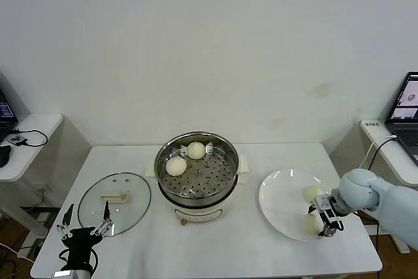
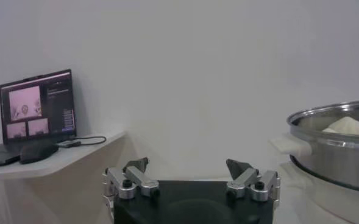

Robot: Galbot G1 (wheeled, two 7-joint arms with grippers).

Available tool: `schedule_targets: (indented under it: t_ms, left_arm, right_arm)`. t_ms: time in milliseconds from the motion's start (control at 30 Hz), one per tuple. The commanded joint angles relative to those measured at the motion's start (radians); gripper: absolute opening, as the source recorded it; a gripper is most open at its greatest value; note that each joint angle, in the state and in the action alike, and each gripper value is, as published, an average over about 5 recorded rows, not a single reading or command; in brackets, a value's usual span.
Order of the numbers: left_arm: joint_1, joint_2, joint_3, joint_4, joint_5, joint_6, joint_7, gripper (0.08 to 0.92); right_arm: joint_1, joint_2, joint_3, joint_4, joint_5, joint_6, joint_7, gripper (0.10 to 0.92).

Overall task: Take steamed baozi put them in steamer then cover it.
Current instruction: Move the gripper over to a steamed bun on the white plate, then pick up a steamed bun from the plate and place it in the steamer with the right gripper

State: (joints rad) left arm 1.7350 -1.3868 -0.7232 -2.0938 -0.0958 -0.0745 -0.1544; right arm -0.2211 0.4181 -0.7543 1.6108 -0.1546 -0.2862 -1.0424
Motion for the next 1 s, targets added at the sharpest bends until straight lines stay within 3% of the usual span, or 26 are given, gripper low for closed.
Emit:
schedule_targets:
  t_ms: [33,433,700,1000]
  left_arm:
    - [-0.001,0.002,0.002,0.001,-0.001,0.0,0.0,0.823]
    - [-0.005,0.015,-0.004,-0.001,-0.015,0.0,0.0,0.823]
    - [-0.014,0.018,-0.008,0.004,-0.022,0.0,-0.001,0.823]
    - [-0.017,0.011,-0.013,0.005,-0.02,0.001,-0.001,0.823]
  right_arm:
    - [0.06,0.01,-0.019,-0.011,0.02,-0.006,-0.015,0.665]
    - [0.496,0.094,-0.102,-0.045,0.196,-0.034,-0.068,0.631]
    - [0.819,0.277,-0.256,-0.11,0.305,-0.038,-0.058,0.636]
    - [0.894,0.482,-0.358,-0.042,0.403,-0.077,0.029,0.636]
